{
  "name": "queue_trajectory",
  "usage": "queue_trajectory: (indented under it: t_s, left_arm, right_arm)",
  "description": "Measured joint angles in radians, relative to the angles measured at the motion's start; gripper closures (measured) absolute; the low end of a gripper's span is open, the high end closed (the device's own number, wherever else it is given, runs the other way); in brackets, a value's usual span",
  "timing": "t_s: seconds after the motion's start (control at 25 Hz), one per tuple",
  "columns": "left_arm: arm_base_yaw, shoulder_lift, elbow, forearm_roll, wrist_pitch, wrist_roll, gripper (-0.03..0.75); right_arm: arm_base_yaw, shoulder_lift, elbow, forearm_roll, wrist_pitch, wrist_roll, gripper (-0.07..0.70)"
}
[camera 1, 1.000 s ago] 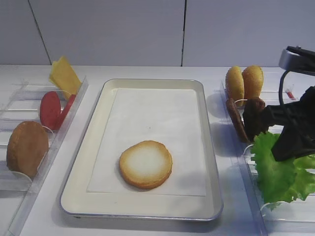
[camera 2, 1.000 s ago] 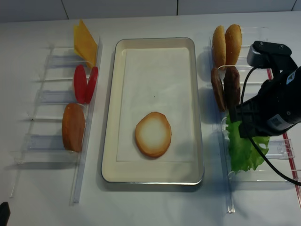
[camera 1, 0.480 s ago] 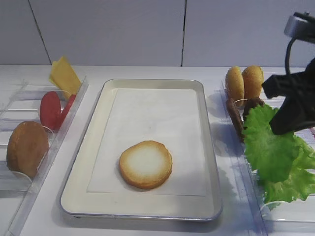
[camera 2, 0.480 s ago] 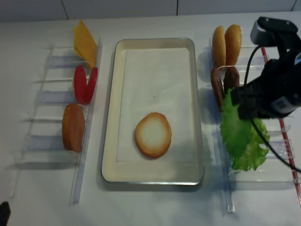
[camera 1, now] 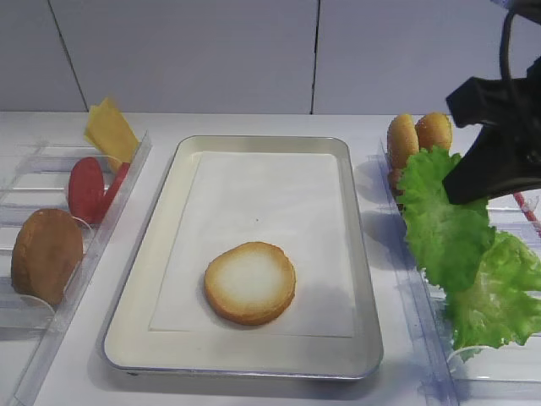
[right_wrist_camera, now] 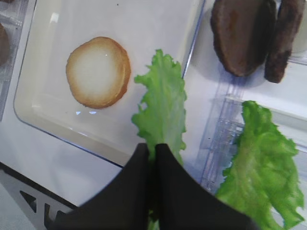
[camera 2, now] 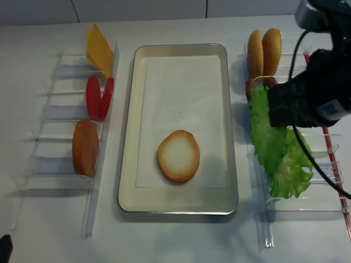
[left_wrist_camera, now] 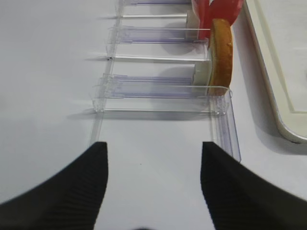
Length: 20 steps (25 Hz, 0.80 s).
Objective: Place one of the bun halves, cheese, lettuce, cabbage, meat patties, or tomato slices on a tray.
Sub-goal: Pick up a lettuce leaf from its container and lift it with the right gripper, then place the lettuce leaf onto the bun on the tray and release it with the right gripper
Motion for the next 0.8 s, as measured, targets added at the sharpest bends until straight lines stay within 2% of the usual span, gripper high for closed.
queue_trajectory:
  t_s: [0.08, 0.36, 0.64, 0.8]
  left_arm:
    - [0.000, 0.000, 0.000, 0.000, 0.000, 0.000, 0.301]
    - [0.000, 0.000, 0.000, -0.002, 0.000, 0.000, 0.301]
    - [0.000, 0.000, 0.000, -0.002, 0.000, 0.000, 0.301]
    - [0.000, 0.000, 0.000, -0.002, 0.000, 0.000, 0.301]
  right_arm:
    - [0.055, 0.000, 0.000, 0.000, -0.028, 0.014, 0.579]
    - [0.288, 0.046, -0.002, 0.000, -0.180, 0.103, 0.579]
    - [0.438, 0.177, -0.004, 0.000, -0.295, 0.153, 0.579]
    - [0.485, 0.256, -0.052, 0.000, -0.317, 0.153, 0.579]
